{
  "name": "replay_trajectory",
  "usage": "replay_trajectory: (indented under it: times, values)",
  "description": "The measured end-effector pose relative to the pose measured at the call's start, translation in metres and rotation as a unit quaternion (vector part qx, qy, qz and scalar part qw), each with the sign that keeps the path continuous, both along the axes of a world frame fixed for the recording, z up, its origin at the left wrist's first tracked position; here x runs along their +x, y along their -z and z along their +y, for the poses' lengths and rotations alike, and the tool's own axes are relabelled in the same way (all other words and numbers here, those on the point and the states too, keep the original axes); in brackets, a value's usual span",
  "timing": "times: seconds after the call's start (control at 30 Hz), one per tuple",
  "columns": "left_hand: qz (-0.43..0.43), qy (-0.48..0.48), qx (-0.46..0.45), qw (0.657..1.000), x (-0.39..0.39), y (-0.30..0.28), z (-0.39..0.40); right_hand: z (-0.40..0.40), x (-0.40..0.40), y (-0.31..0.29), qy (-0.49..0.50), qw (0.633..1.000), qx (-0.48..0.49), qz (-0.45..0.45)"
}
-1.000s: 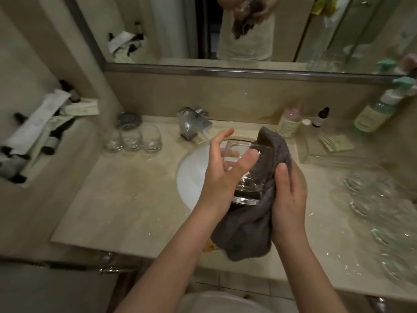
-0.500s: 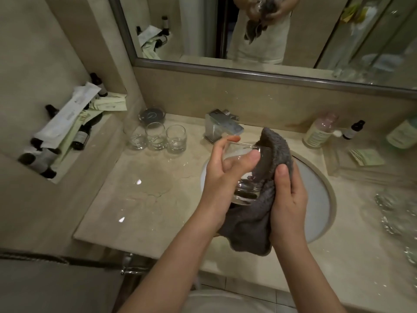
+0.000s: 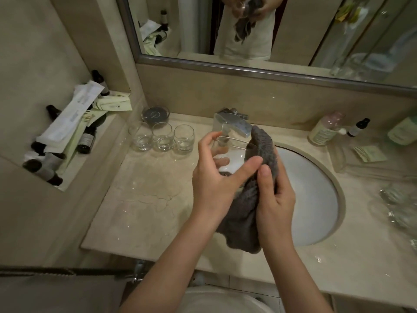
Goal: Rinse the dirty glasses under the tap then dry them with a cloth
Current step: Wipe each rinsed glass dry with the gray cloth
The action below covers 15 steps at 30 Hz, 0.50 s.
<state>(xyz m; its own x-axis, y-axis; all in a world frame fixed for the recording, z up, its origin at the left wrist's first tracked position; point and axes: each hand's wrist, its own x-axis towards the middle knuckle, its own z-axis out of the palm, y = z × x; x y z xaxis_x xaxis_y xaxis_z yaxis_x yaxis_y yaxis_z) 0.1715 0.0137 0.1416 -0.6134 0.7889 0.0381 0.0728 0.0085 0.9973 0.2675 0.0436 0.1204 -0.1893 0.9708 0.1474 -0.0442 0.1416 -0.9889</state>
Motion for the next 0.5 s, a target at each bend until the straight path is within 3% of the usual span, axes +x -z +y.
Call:
replay_trajectory:
  times: [0.17, 0.23, 0.3, 0.43, 0.5]
  values:
    - [-0.182, 0.082, 0.029, 0.979, -0.022, -0.004, -0.004, -0.003, -0.015, 0.002, 0.006, 1.0, -0.018, 0.015]
    - [-0.217, 0.083, 0.032, 0.972, -0.027, -0.003, -0.005, -0.004, -0.019, 0.002, -0.001, 0.999, -0.027, 0.018]
    - [-0.187, 0.061, 0.032, 0.98, -0.03, -0.003, -0.006, -0.006, -0.022, 0.002, -0.004, 1.0, -0.026, 0.012]
    - [-0.028, 0.012, 0.006, 1.0, -0.037, 0.0, -0.011, -0.01, -0.029, 0.003, 0.008, 1.0, -0.012, 0.004]
    - [-0.011, 0.017, 0.007, 1.0, -0.037, 0.003, -0.014, -0.012, -0.033, 0.003, 0.009, 1.0, -0.005, -0.002]
